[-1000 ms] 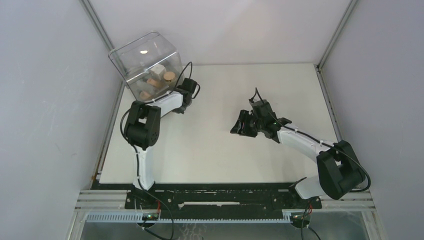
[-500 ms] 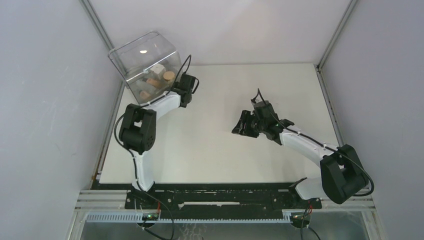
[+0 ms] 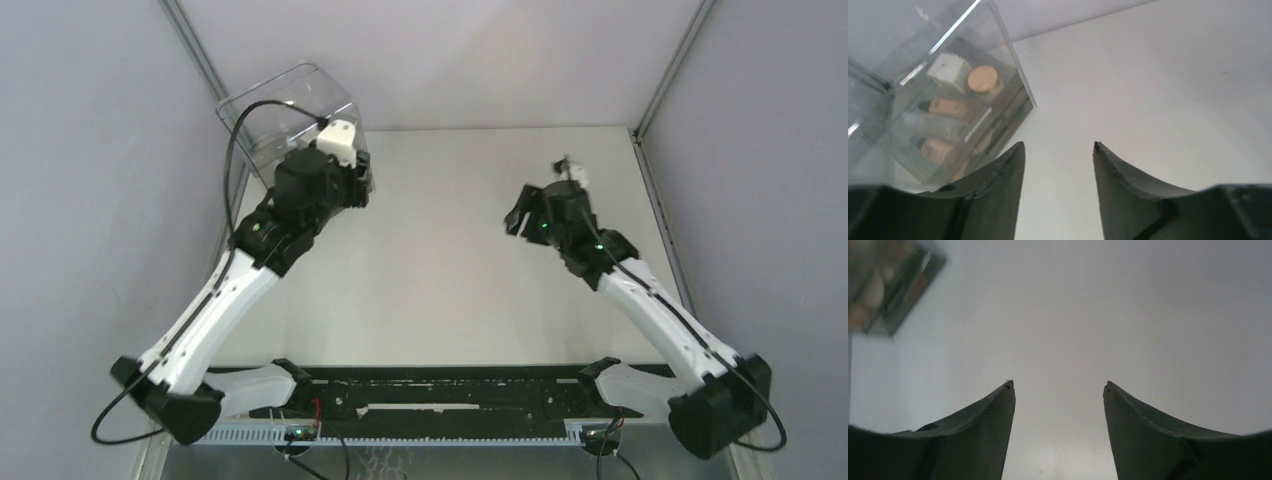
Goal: Organize the makeup
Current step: Reset both arms
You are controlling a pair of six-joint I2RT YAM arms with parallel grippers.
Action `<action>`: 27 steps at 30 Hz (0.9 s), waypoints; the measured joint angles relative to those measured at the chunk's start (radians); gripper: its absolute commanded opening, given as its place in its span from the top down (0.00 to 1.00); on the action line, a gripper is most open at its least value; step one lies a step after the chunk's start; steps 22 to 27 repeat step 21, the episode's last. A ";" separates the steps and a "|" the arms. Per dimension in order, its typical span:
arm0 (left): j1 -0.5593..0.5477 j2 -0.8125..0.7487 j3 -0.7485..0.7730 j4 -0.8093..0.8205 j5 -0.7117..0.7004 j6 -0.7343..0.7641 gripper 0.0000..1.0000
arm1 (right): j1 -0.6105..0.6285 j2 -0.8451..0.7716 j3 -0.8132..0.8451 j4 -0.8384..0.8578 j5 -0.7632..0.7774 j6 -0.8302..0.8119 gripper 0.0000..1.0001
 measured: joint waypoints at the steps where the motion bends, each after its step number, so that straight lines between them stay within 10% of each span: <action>1: 0.006 -0.051 -0.034 -0.002 0.010 -0.019 0.37 | -0.017 -0.039 0.030 -0.025 0.056 -0.018 0.20; 13: 0.011 -0.265 -0.410 -0.058 0.024 -0.278 0.31 | -0.228 -0.571 -0.011 -0.094 0.568 -0.078 0.11; 27: 0.011 -0.245 -0.445 0.005 0.019 -0.327 0.32 | -0.230 -0.556 -0.056 -0.147 0.603 -0.044 0.11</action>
